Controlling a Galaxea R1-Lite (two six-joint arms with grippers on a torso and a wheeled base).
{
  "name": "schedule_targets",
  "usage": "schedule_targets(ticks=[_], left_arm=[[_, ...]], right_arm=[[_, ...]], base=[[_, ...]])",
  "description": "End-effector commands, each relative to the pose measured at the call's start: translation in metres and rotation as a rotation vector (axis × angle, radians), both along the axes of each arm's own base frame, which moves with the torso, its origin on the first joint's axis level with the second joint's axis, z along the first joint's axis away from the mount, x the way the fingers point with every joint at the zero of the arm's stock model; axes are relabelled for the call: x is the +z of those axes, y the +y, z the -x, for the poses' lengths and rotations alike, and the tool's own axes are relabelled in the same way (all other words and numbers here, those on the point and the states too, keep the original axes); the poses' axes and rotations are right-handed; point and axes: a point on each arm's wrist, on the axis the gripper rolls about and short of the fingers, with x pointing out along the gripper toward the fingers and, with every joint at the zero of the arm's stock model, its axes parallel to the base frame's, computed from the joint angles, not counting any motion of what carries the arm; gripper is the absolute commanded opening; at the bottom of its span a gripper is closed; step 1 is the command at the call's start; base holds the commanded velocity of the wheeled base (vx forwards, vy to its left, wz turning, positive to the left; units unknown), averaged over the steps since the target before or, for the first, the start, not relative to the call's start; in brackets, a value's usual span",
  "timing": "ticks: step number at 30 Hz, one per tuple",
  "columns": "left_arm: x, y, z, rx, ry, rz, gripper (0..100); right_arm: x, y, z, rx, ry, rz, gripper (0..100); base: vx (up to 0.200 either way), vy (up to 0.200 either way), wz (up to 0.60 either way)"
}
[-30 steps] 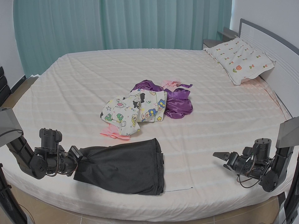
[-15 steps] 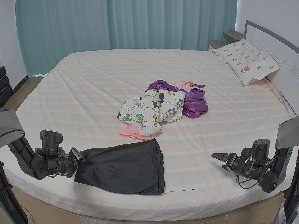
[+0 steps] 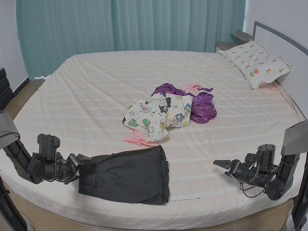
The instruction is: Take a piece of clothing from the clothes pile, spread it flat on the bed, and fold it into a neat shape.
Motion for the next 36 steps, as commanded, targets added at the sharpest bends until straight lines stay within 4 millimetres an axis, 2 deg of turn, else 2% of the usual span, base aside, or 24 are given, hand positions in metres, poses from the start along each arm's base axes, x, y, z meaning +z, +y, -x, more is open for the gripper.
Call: schedule_targets(ticks=[1, 5, 9, 12, 19, 24, 36], left_arm=[[0.021, 0.026, 0.005, 0.019, -0.048, 0.019, 100], [0.038, 0.045, 0.011, -0.024, -0.119, 0.123, 100], [0.038, 0.046, 0.012, -0.045, -0.121, 0.148, 100], [0.037, 0.046, 0.013, -0.042, -0.118, 0.15, 100], [0.037, 0.051, 0.01, -0.028, -0.121, 0.153, 100], [0.033, 0.056, 0.008, -0.012, -0.116, 0.158, 100], [0.024, 0.058, -0.001, -0.02, -0.089, 0.181, 100]], right_arm=[[0.004, 0.023, 0.003, 0.082, -0.027, -0.004, 100], [0.008, 0.044, 0.002, 0.099, -0.068, 0.019, 100], [0.01, 0.067, 0.006, 0.136, -0.096, 0.026, 100], [0.007, 0.075, 0.011, 0.166, -0.088, 0.027, 100], [0.008, 0.087, 0.021, 0.209, -0.076, 0.007, 100], [-0.002, 0.109, 0.027, 0.281, -0.063, 0.012, 100], [-0.011, 0.125, 0.037, 0.349, -0.043, 0.026, 100]], base=[[0.0, 0.0, 0.0], [0.0, 0.0, 0.0], [0.0, 0.0, 0.0], [0.0, 0.0, 0.0], [0.0, 0.2, 0.0], [0.0, 0.2, 0.0], [0.0, 0.0, 0.0]])
